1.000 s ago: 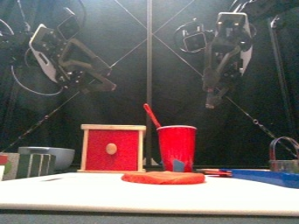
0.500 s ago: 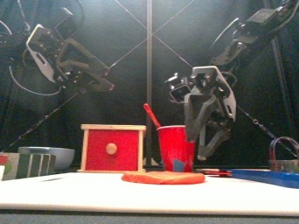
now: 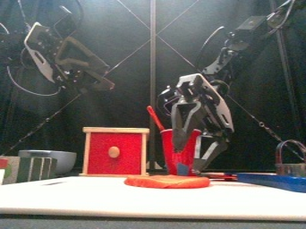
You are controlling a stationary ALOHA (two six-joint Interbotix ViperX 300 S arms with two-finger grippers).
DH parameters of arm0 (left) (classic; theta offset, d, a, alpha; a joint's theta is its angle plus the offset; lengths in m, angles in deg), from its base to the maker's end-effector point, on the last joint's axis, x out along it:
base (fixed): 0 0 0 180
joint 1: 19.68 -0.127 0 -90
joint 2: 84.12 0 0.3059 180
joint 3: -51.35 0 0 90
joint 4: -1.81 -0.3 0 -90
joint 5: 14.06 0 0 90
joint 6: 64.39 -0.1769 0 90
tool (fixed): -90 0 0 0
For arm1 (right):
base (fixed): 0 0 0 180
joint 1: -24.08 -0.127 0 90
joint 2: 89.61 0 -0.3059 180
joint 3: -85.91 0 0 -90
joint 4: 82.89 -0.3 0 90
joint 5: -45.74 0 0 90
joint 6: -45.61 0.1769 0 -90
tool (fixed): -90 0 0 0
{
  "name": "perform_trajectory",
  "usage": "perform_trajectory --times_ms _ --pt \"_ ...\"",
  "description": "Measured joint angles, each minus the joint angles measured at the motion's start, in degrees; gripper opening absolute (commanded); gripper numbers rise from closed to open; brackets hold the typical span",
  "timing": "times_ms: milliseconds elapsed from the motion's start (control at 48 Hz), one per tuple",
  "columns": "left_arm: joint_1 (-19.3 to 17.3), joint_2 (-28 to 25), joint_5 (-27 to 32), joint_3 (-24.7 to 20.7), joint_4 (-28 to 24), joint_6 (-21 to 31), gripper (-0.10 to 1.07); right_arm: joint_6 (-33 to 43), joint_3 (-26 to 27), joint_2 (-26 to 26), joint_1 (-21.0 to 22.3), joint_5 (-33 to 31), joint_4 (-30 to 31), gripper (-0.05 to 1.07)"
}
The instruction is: Pick up top half of dough
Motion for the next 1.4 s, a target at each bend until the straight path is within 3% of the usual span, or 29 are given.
perform_trajectory --times_ms 667,1042,1396 --pt "0.00 0.00 0.00 0.35 0.18 0.18 0.93 0.44 3.43 4.48 -4.75 2.20 -3.69 0.93" --pt "0.00 -0.09 0.00 0.35 0.53 0.18 0.93 0.97 3.87 6.15 -5.10 2.99 -3.69 0.74" --pt "0.00 -0.18 0.09 0.44 0.97 0.18 0.93 1.49 5.71 8.53 -5.27 3.16 -0.44 0.71"
